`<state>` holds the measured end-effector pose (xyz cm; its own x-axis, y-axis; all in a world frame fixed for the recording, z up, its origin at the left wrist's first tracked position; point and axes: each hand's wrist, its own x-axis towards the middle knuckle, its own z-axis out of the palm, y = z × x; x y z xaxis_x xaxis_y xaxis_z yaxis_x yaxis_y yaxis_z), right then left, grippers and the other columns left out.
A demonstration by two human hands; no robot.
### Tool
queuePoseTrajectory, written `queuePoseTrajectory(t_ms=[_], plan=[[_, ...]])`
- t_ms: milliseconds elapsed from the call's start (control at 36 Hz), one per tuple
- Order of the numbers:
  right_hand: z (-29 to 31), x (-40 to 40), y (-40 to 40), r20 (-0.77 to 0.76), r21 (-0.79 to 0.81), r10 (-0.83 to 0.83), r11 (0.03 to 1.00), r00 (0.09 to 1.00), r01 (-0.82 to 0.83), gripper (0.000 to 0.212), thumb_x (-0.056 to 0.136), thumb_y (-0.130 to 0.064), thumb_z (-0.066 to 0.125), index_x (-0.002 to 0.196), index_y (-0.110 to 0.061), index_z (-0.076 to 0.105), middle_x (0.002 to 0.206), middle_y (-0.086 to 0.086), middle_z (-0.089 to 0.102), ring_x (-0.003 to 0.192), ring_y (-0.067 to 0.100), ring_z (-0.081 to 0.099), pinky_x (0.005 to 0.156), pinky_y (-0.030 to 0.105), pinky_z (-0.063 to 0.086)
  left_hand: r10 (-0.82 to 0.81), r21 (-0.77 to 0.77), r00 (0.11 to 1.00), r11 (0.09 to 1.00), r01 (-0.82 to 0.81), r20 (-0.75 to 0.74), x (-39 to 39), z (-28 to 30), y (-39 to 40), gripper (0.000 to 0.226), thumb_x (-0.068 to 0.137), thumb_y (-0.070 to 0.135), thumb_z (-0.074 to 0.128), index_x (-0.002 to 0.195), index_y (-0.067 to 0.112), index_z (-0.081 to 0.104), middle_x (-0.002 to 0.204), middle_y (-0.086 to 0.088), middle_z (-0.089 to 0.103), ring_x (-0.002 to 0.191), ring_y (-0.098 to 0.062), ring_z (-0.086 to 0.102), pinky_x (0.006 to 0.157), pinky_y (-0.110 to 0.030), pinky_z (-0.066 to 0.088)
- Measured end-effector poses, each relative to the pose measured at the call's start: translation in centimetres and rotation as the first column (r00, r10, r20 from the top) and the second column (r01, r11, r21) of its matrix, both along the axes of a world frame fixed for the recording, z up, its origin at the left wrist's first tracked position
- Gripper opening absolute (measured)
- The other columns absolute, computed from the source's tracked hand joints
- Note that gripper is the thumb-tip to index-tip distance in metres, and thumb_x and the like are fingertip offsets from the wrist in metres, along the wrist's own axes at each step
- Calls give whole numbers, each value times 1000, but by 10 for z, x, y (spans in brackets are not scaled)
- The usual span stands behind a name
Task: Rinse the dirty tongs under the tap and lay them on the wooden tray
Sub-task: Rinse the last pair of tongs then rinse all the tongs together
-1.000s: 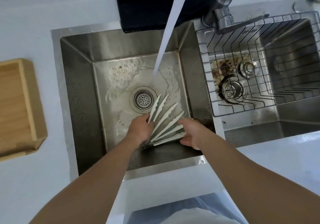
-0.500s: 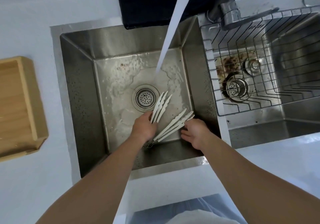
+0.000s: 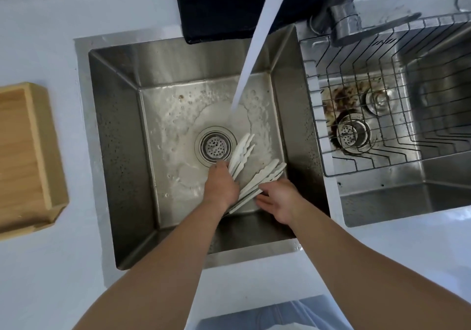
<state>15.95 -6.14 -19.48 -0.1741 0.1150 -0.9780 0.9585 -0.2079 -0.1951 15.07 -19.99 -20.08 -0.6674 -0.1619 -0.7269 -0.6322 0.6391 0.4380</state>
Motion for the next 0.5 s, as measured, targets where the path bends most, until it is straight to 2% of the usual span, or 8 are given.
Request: queuePoseTrajectory(t_ms=[83,194,306,361,444,500], plan=[[2,-2,-1,-27,17,-19,1000,999,19,35,94,-1,61,127,-16,60,117,11,69,110,30,65,79,35,56,-11,44,1000,999,10,22,0,3,-3,35,86,5,61,118,12,50,111,-12,62,103,-33,61,87,-40,51],[3,-3,-2,-56,51,-46,997,997,49,41,90,-4,69,127,-19,57,112,8,71,101,24,68,70,30,57,10,116,999,993,-15,47,-1,6,-10,40,88,8,58,126,17,46,108,-9,64,96,-29,62,84,-38,52],[5,-4,-6,-97,103,-54,993,994,64,51,88,-3,72,130,-21,50,109,8,70,72,15,64,60,29,55,23,181,999,983,-29,38,-2,4,-21,46,91,10,63,133,20,48,116,-5,66,98,-22,64,74,-24,50],[6,-5,-8,-114,123,-39,991,993,53,55,87,-4,74,132,-23,48,112,10,70,64,13,61,56,28,52,35,220,998,974,-46,54,-3,5,-26,48,91,11,66,135,23,49,114,-2,67,96,-19,66,67,-19,51],[7,-6,-10,-138,124,-23,991,990,41,58,85,-8,76,133,-24,47,108,8,71,65,13,62,55,27,49,55,275,997,959,-67,51,-4,6,-31,56,89,8,69,140,22,50,118,0,67,105,-19,65,94,-34,53],[10,-5,-9,-149,93,-45,994,988,59,55,86,-11,77,132,-25,50,109,5,72,72,13,67,54,25,47,85,312,995,945,-97,53,-3,7,-34,58,87,5,70,140,19,51,119,-2,67,107,-20,65,101,-41,52]])
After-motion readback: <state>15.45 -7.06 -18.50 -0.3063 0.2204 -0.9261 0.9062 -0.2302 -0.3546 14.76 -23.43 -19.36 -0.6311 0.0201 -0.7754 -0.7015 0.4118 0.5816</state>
